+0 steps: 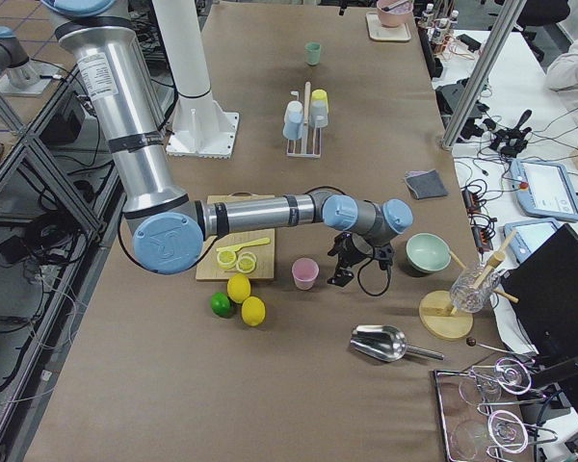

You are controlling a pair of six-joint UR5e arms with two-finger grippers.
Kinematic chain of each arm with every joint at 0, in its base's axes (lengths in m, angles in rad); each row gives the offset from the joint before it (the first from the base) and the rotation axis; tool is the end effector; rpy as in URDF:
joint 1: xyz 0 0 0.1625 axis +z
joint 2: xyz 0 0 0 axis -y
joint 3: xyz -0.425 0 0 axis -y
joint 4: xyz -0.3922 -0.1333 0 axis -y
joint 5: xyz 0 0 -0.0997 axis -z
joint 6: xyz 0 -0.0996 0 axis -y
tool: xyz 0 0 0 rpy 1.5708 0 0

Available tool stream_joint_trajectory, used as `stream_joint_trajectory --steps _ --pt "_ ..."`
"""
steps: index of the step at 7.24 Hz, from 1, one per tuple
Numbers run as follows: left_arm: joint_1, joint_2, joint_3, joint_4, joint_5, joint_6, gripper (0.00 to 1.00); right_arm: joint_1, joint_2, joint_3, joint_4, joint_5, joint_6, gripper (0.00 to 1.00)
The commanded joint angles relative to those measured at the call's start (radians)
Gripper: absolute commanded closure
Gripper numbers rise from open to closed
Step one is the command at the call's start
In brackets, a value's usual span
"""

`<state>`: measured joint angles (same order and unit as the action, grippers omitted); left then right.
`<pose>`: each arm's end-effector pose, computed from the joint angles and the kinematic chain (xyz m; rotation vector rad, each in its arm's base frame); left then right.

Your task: Place cup on cup holder

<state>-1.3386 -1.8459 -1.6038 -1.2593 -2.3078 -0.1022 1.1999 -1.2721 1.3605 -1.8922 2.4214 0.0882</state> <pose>0.0709 -0.5881 0.5267 -0.1259 0.7267 0.1228 -0.1621 -0.5781 0.6210 -0.4060 -0.7753 -0.1654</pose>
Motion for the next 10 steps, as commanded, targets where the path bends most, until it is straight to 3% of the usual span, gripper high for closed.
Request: stream_joint_trajectory --steps 1,5,8,10 --pt "0.085 -0.058 0.004 0.053 -0.002 -0.001 0.02 0.006 0.003 -0.020 -0.016 0.001 -0.028 0.03" --pt "0.160 -0.121 -0.005 0.231 -0.002 0.009 0.02 0.003 0.062 -0.080 -0.113 0.002 -0.044 0.05" --pt "0.220 -0.108 0.018 0.261 -0.027 0.009 0.02 -0.002 0.060 -0.080 -0.113 0.001 -0.051 0.02" --pt "0.233 -0.108 0.080 0.268 -0.093 0.010 0.02 -0.022 0.062 -0.083 -0.154 0.002 -0.051 0.01"
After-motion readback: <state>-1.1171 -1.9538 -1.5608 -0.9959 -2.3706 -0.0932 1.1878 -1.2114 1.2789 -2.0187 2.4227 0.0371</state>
